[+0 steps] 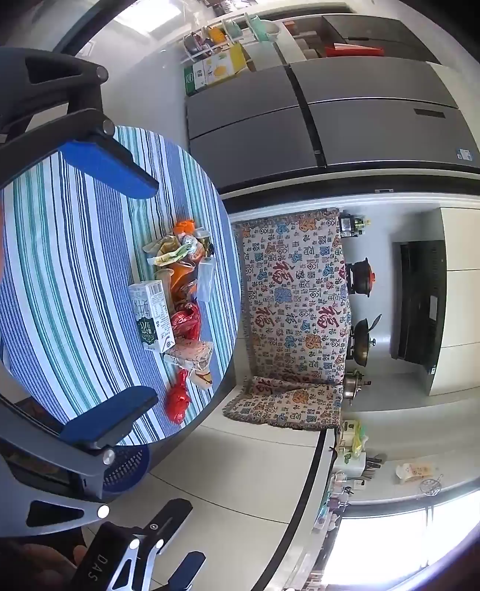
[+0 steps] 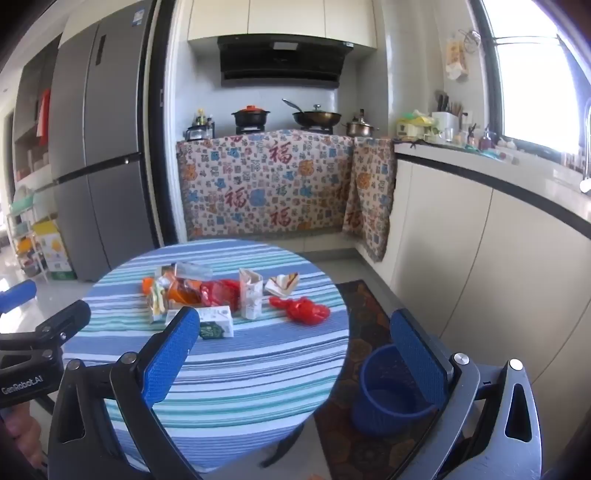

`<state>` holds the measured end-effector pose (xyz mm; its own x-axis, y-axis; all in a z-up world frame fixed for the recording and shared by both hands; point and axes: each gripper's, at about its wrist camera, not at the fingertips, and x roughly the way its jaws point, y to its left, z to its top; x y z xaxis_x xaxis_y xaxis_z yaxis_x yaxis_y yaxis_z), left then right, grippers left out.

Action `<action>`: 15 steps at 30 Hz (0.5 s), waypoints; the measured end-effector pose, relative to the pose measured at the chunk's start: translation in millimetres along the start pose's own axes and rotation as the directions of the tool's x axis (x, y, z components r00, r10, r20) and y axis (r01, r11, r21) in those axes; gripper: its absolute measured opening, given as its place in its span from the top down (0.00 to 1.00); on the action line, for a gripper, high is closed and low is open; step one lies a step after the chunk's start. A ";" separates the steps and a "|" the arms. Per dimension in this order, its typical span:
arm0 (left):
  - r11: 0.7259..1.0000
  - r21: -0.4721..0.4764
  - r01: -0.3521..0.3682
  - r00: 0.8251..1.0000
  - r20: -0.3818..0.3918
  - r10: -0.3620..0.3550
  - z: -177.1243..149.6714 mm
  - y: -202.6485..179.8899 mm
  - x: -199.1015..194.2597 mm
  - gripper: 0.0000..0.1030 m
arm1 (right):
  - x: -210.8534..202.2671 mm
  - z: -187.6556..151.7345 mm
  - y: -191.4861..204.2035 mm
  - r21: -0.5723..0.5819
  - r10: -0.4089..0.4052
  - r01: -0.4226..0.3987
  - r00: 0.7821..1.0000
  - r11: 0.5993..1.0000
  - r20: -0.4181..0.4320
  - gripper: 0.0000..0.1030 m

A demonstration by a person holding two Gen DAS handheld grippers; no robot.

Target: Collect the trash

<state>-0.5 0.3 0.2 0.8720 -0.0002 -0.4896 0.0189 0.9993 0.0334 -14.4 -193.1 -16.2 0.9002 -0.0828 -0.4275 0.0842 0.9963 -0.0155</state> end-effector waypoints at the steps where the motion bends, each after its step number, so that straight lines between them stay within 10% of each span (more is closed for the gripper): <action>1: 1.000 -0.001 -0.001 1.000 0.001 0.001 0.1 0.2 -0.4 0.00 | -0.1 0.0 0.1 0.000 -0.002 0.002 1.000 1.000 0.005 0.00; 15: 1.000 0.005 0.014 1.000 -0.002 -0.014 1.0 -4.0 -6.5 0.00 | -5.6 4.6 -4.1 -0.005 -0.006 0.006 1.000 1.000 0.008 0.00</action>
<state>-5.8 -3.8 4.1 0.8704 -0.0145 -0.4921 0.0340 0.9990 0.0307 -17.8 -196.9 -9.6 0.9033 -0.0884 -0.4198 0.0869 0.9960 -0.0228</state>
